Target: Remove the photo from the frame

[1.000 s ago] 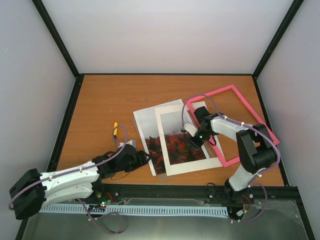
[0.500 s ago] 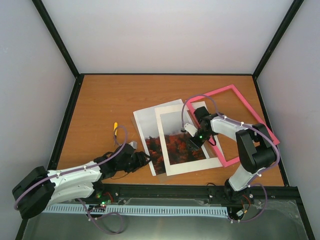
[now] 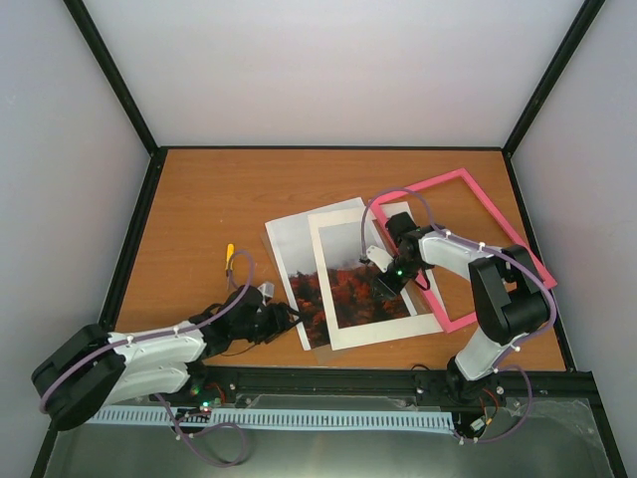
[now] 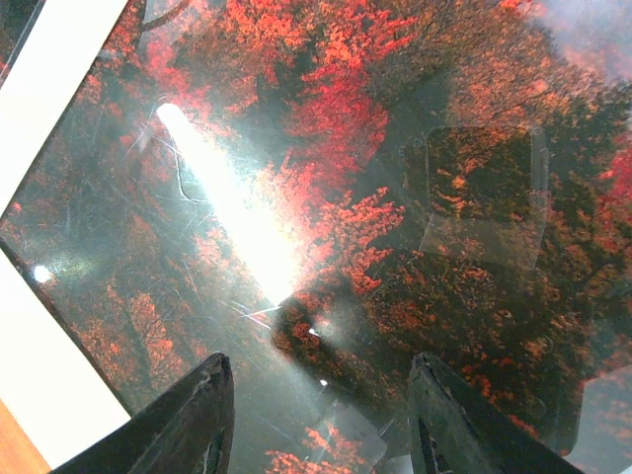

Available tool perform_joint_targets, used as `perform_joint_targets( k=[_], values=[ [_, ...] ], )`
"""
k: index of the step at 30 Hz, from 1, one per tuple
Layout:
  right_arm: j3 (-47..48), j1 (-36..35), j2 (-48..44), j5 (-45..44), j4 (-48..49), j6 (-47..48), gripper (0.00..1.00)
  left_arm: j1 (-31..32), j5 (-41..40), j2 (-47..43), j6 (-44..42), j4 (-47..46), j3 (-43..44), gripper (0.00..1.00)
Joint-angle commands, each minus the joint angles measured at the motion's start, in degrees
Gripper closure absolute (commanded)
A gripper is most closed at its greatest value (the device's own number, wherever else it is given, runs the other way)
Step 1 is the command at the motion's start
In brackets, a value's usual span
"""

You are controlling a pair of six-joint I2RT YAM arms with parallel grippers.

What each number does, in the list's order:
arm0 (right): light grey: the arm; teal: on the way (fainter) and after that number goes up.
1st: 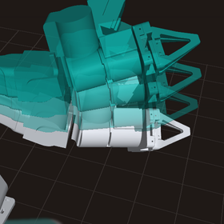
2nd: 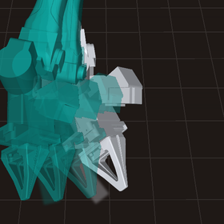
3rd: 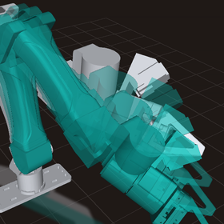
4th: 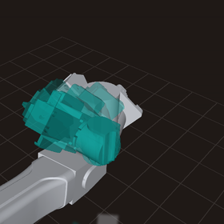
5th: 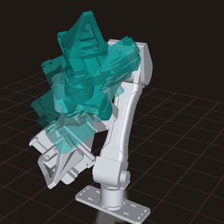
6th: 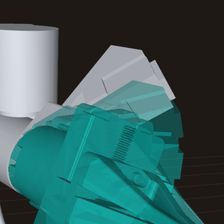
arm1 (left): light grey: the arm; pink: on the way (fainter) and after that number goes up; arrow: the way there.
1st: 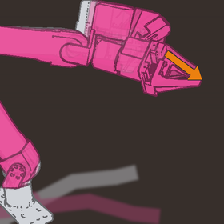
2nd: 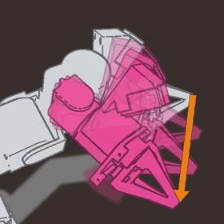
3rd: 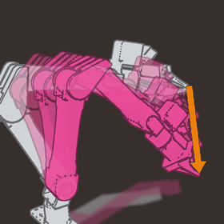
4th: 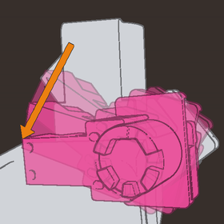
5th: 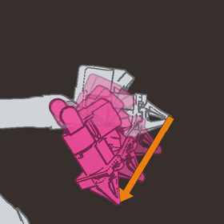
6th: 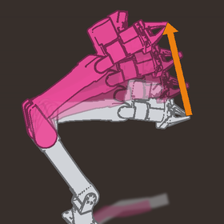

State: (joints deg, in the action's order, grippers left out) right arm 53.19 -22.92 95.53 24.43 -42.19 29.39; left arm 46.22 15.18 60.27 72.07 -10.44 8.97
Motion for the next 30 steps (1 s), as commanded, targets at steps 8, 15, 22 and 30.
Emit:
perform_joint_targets(
  k=[8,15,22,30],
  values=[
    [-0.28,-0.39,1.89,-0.68,-0.87,0.54,0.51,-1.30,3.02,3.47,1.06,-6.85,-0.92,0.41],
    [-0.28,-0.37,2.01,-0.75,-0.96,0.54,0.51,-1.69,3.90,5.27,1.85,-10.15,-1.48,0.41],
    [-0.36,-0.40,2.03,-0.86,-1.05,0.61,0.51,-1.96,4.91,7.19,2.01,-13.19,-1.49,0.41],
    [-0.45,-0.37,1.98,-1.00,-1.05,0.59,0.51,-2.52,4.77,6.16,1.51,-14.85,-1.62,0.45]
  ],
)
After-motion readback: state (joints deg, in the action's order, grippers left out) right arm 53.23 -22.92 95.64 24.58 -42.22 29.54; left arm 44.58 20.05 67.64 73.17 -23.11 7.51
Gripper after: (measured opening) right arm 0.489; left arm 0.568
